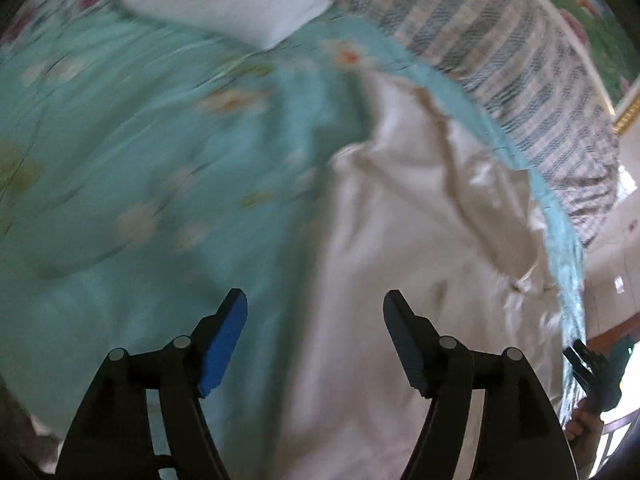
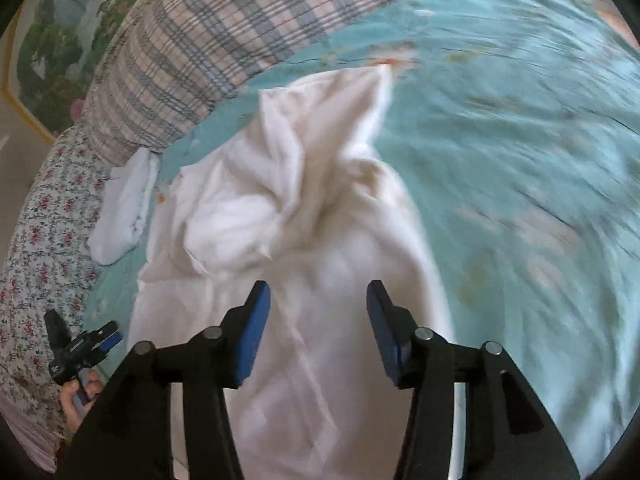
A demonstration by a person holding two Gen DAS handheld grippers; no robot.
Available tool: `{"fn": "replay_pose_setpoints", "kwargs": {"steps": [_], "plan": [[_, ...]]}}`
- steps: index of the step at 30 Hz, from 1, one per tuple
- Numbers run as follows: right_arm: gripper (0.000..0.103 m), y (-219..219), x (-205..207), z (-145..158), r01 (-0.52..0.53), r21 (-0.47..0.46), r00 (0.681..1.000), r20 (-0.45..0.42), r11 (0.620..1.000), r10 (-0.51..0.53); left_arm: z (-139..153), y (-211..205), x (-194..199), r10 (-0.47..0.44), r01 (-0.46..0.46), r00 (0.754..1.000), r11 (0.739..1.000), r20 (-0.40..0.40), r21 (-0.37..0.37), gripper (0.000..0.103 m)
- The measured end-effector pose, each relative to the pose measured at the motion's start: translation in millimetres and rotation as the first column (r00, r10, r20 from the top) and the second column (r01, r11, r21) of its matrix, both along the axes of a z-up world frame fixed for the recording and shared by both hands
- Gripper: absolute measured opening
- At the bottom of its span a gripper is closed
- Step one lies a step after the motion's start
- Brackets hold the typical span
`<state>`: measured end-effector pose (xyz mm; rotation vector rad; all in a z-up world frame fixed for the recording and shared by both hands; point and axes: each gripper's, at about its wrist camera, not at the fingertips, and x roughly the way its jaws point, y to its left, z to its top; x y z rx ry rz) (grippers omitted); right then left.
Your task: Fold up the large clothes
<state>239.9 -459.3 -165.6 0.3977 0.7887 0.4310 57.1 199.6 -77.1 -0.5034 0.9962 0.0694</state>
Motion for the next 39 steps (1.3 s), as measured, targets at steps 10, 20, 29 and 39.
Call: {"fn": "replay_pose_setpoints", "kwargs": {"steps": [10, 20, 29, 39], "plan": [[0.051, -37.5, -47.1, -43.1, -0.056, 0.128, 0.987, -0.143, 0.990, 0.074, -22.6, -32.0, -64.2, -0.162, 0.169, 0.985, 0.962, 0.050, -0.213, 0.083], [0.043, -14.9, -68.3, -61.7, -0.152, 0.261, 0.978, -0.097, 0.953, 0.183, -28.6, -77.3, -84.4, -0.167, 0.197, 0.977, 0.945, 0.134, -0.262, 0.046], [0.009, -18.8, -71.6, -45.7, -0.211, 0.346, 0.975, 0.006, 0.914, 0.223, -4.5, -85.2, -64.2, -0.212, 0.245, 0.963, 0.945, 0.167, -0.216, 0.007], [0.009, -18.2, -12.1, 17.7, -0.266, 0.475, 0.963, 0.158, 0.839, 0.216, 82.6, -73.2, 5.5, -0.159, 0.247, 0.903, 0.952, 0.399, -0.181, 0.005]]}}
